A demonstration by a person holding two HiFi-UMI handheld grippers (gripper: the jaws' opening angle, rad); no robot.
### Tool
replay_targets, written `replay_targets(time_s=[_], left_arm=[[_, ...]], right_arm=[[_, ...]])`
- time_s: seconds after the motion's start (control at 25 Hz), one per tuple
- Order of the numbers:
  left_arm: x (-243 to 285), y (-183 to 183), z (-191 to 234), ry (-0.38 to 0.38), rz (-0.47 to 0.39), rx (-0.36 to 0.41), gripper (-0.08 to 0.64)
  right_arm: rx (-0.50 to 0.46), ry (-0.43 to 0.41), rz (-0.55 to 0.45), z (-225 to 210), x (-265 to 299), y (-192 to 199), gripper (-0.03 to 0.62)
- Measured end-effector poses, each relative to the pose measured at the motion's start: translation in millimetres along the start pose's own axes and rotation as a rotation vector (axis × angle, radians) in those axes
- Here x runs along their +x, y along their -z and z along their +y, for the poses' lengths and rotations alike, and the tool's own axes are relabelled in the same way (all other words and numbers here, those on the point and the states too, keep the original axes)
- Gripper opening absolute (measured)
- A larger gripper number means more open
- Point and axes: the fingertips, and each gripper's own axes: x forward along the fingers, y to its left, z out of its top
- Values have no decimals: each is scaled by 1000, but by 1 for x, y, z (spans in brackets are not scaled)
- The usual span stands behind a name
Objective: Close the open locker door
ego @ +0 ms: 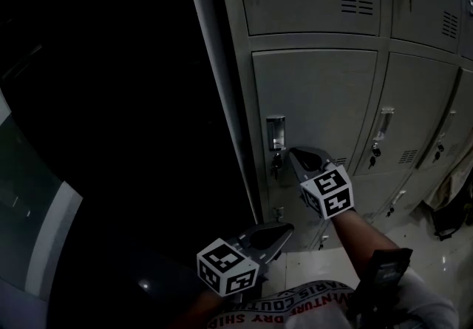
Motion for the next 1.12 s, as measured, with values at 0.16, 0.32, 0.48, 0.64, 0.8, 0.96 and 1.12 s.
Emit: replay_targets(time_s=[0.16,0.32,0.48,0.64,0.8,0.96,1.12], left_arm=[[-3,3,6,-10,-9,-15,3],[-5,7,7,-27,-7,-27,3],[-4,8,-4,-33,-5,-27,3],[1,12,-22,-41,8,-20,3],[13,16,-63,-10,17,4,3],[17,29,-114,13,23,11,3],[13,49,-178,11,7,5,3]], right_arm=[[27,32,12,-13,11,9,-6],[9,30,19,-13,12,11,-6],[21,4,19,-6,1,10,-6],[64,-65,34,14,-31,17,-6],[212,-241,56,55,-84,23,-6],[209,-348,76,89,-170,30,-6],[240,-425,105,119,-278,49,-6]])
